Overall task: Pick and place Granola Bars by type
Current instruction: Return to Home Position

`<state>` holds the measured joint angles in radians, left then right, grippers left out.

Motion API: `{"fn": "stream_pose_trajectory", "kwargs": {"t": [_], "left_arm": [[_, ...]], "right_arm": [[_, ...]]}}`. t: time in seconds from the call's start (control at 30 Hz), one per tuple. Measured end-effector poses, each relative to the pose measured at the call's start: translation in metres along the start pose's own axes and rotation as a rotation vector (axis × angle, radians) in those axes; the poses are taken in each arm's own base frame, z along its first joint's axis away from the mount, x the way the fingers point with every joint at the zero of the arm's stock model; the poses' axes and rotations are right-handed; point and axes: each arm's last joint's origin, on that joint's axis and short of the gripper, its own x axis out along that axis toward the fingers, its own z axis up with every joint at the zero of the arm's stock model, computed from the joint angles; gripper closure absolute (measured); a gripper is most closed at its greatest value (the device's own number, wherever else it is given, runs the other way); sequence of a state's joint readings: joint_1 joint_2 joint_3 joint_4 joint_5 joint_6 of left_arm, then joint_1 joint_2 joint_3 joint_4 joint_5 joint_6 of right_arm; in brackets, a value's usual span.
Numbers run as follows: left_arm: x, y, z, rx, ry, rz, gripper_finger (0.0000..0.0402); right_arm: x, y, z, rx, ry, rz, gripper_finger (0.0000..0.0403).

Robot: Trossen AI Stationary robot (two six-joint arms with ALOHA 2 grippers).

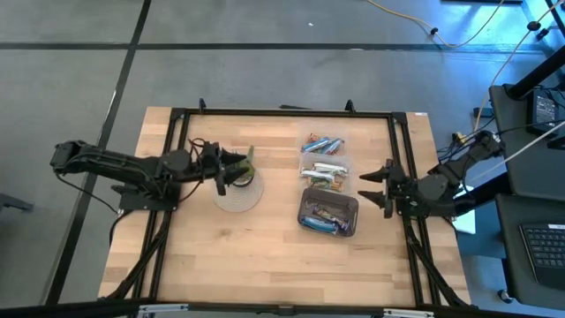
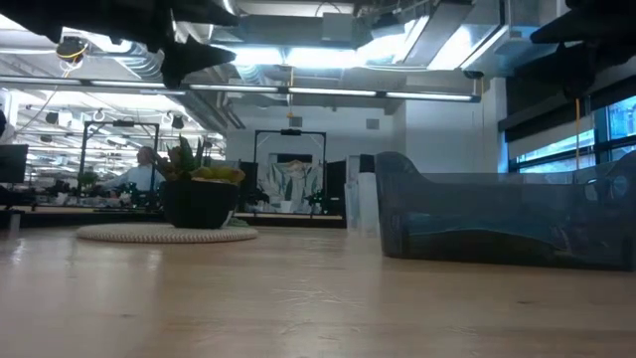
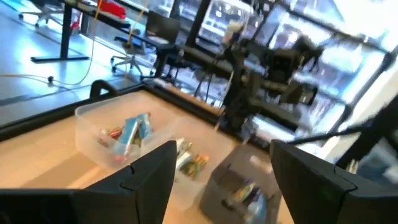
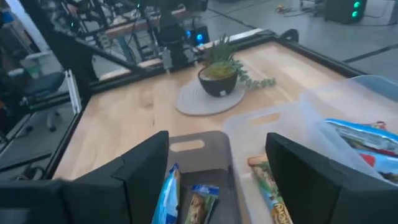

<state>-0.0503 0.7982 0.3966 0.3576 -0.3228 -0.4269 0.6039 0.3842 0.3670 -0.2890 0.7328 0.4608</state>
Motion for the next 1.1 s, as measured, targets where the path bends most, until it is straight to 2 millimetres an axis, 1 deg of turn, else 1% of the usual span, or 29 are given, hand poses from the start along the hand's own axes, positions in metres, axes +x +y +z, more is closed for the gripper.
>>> {"fn": "stream_pose_trajectory", "kwargs": {"t": [0.1, 0.23, 0.33, 0.57, 0.73, 0.83, 0.97, 1.1], "left_arm": [[0.000, 0.000, 0.004, -0.026, -0.021, -0.040, 0.0151], [0.001, -0.003, 0.006, 0.045, -0.021, -0.125, 0.0150], [0.001, -0.003, 0.007, 0.096, -0.035, -0.125, 0.0149], [0.001, -0.001, 0.008, 0.153, -0.057, -0.076, 0.0122], [0.001, -0.001, 0.008, 0.180, -0.057, -0.076, 0.0121], [0.001, -0.001, 0.008, 0.227, -0.059, -0.073, 0.0122], [0.001, 0.001, 0.007, 0.271, -0.060, -0.018, 0.0146], [-0.003, 0.006, 0.004, 0.290, -0.008, 0.037, 0.0191]], "right_arm": [[-0.001, -0.003, 0.001, 0.001, -0.003, -0.016, 0.0131], [-0.001, -0.006, 0.000, -0.001, 0.003, -0.041, 0.0131], [0.000, -0.008, 0.000, 0.004, 0.001, -0.055, 0.0131], [0.002, -0.011, 0.001, 0.015, -0.009, -0.091, 0.0131], [0.003, -0.014, 0.003, 0.025, -0.029, -0.141, 0.0131], [0.004, -0.016, 0.003, 0.072, -0.037, -0.160, 0.0131], [0.006, -0.018, 0.004, 0.085, -0.015, -0.136, 0.0131], [0.008, -0.021, 0.005, 0.071, -0.009, -0.149, 0.0131]]}}
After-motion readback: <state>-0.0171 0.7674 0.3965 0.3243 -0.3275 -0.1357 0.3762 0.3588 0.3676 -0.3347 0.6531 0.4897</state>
